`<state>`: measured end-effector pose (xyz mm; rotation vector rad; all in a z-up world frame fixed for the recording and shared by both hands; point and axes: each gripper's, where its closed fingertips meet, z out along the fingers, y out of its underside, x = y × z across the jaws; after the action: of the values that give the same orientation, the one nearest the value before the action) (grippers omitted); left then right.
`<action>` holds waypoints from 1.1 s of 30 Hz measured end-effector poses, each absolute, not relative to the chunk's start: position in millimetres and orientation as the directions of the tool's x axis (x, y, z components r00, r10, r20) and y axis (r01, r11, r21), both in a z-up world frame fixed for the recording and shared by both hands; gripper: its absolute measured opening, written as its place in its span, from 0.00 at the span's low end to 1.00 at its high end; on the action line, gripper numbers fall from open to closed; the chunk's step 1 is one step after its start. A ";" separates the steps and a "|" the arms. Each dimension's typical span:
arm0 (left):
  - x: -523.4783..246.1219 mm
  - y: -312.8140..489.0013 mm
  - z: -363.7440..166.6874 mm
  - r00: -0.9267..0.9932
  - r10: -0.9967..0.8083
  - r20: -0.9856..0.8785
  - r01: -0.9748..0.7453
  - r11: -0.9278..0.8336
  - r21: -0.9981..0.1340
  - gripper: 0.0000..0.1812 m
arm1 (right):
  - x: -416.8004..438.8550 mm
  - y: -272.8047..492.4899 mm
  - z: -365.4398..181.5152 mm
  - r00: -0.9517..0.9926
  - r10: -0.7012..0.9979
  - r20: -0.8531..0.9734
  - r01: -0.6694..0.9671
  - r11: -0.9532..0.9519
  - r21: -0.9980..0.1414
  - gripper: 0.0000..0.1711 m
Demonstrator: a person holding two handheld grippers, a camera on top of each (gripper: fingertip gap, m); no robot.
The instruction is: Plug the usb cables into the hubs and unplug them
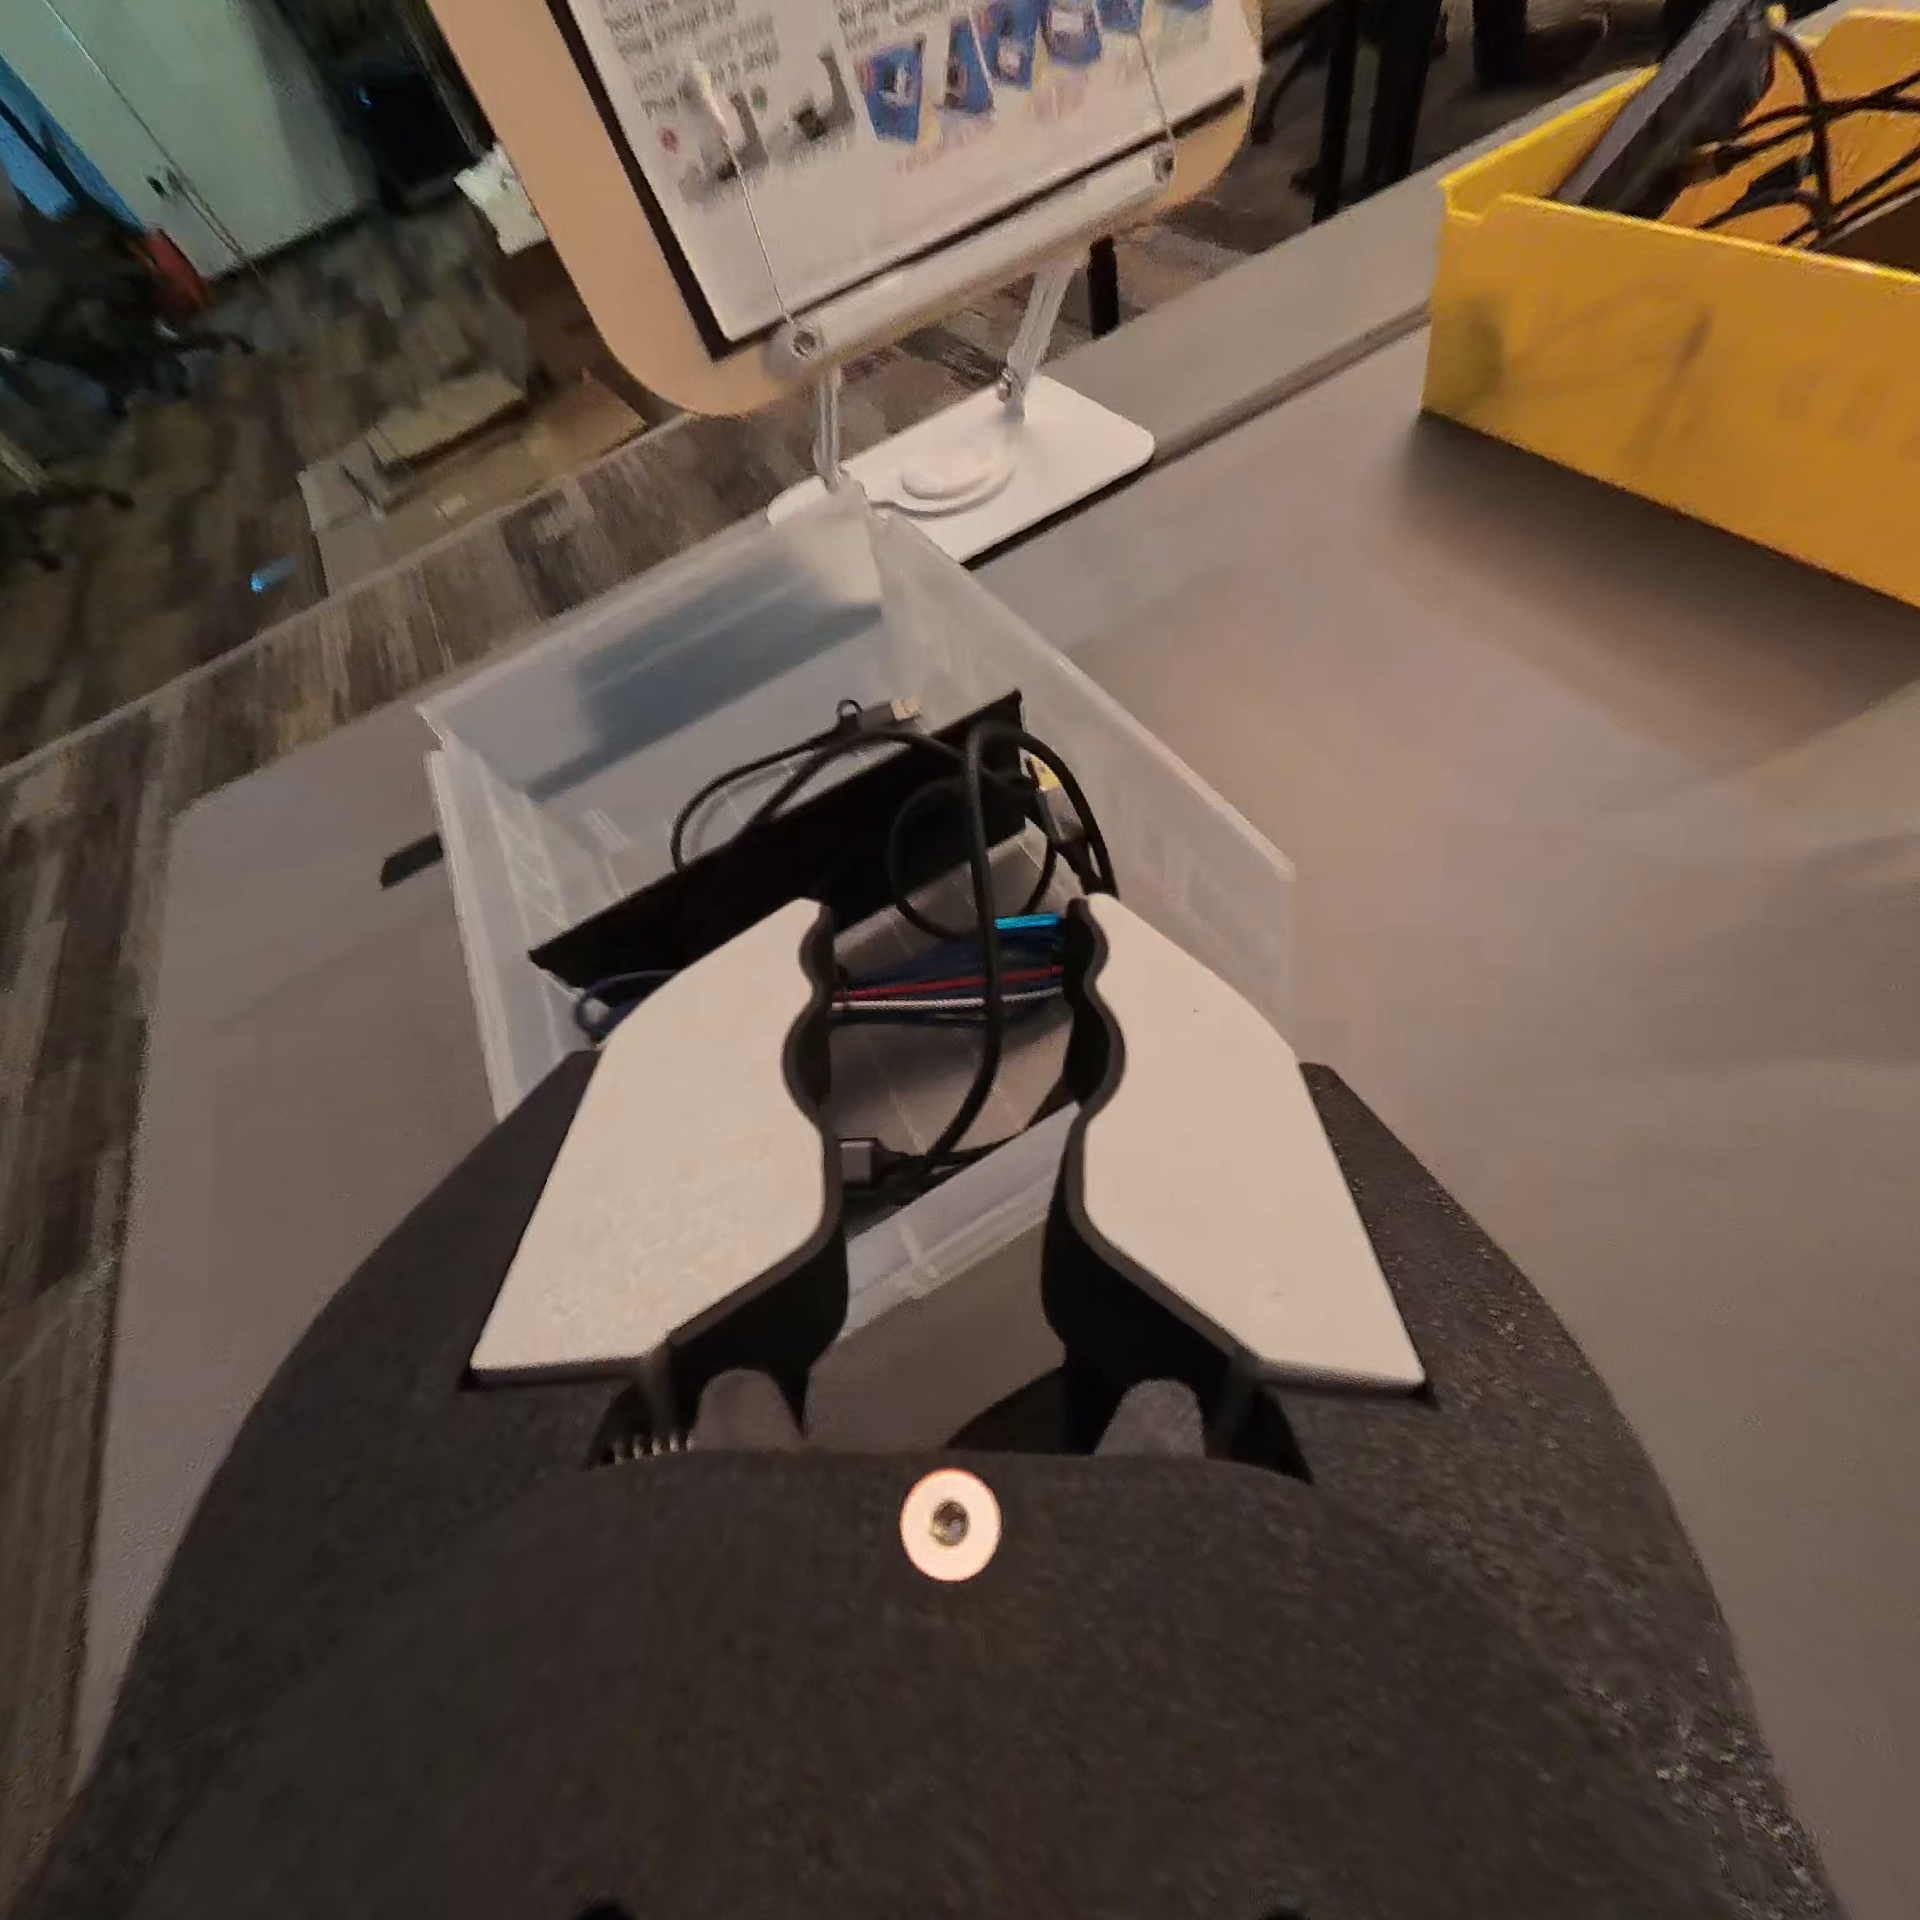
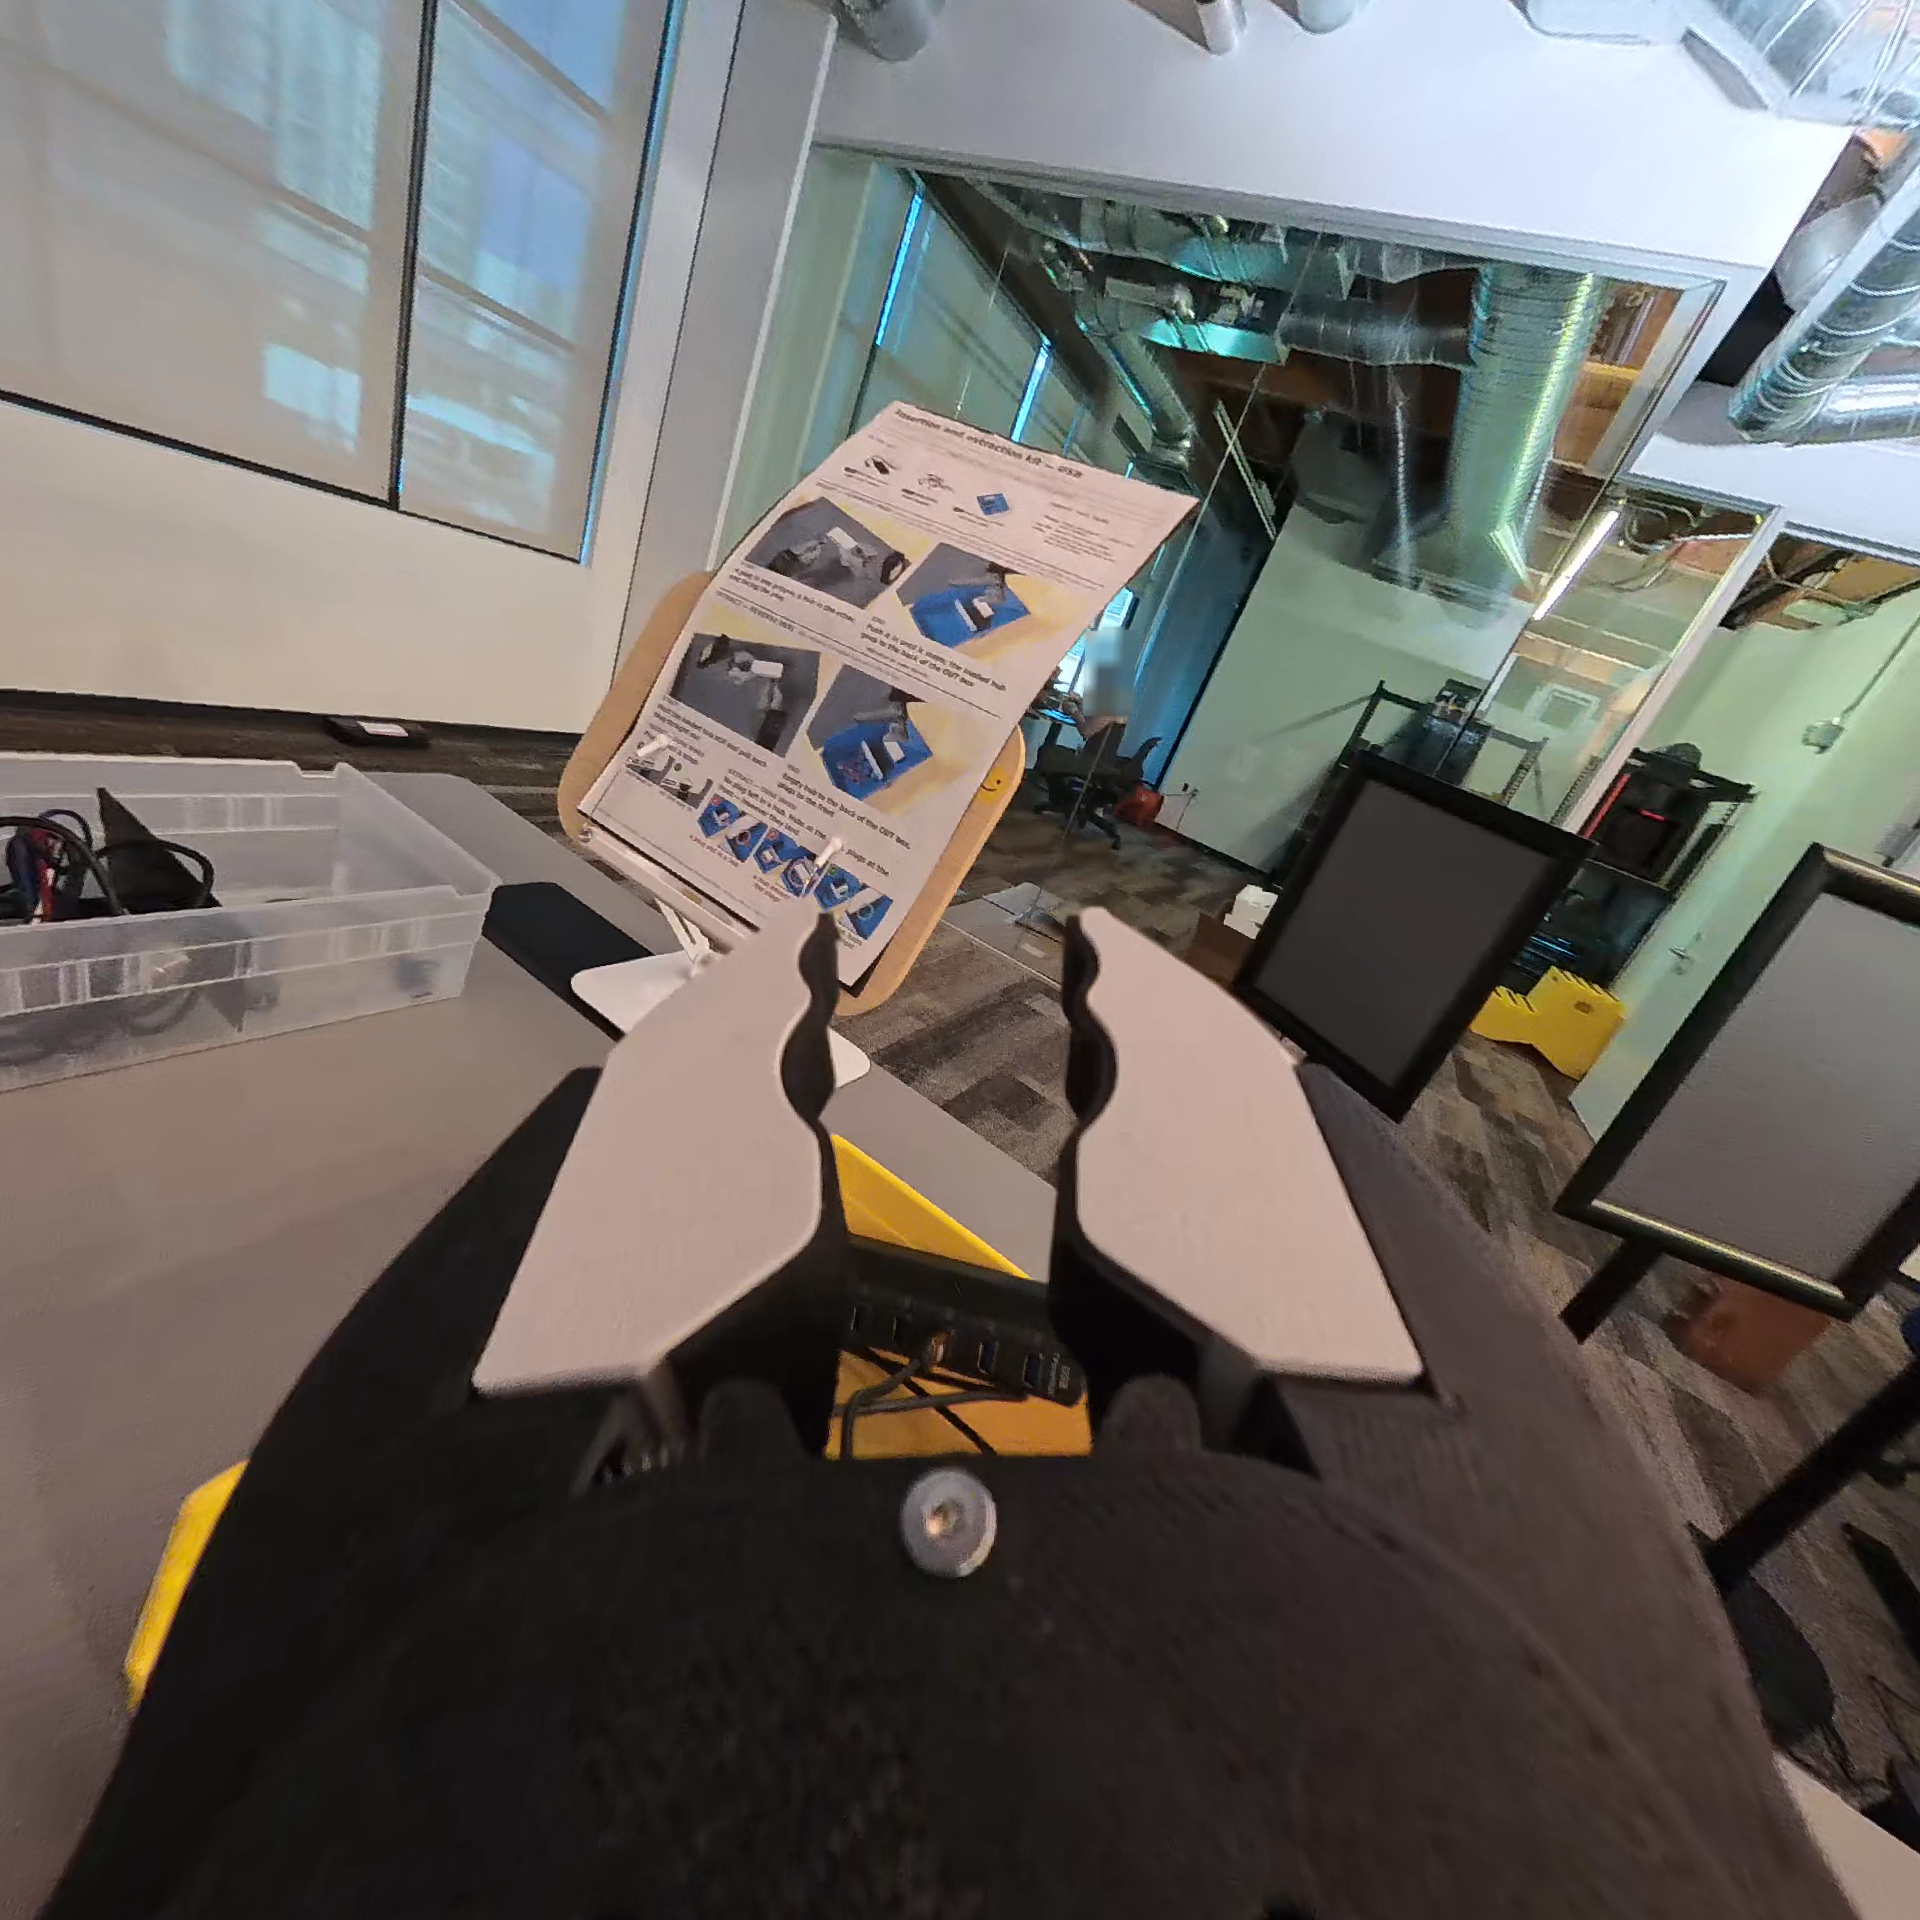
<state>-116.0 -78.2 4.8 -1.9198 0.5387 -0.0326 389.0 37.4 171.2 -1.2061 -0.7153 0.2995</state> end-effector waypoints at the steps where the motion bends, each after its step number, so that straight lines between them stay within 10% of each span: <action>1: -112.9 -78.1 -2.2 0.893 -0.392 -0.220 -0.355 -0.313 -0.881 0.23 | 390.7 38.7 169.1 0.750 0.568 0.339 0.160 0.341 -0.926 0.24; 13: -107.0 -52.2 -64.1 0.875 -0.382 -0.297 -0.461 -0.469 -0.754 0.18 | 404.8 58.0 145.1 0.779 0.556 0.291 0.199 0.221 -0.955 0.24; 16: -105.7 -49.1 -63.6 0.898 -0.383 -0.216 -0.395 -0.483 -0.782 0.03 | 404.1 60.4 142.6 0.777 0.557 0.292 0.207 0.213 -0.955 0.24; 33: -108.5 -43.0 -43.1 0.903 -0.406 -0.139 -0.339 -0.474 -0.813 0.03 | 409.2 63.7 136.2 0.777 0.572 0.265 0.191 0.187 -0.964 0.24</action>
<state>-108.5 -43.0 -43.1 -2.1067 0.5335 -0.0894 409.2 63.7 136.2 -1.3841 -0.6794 0.2992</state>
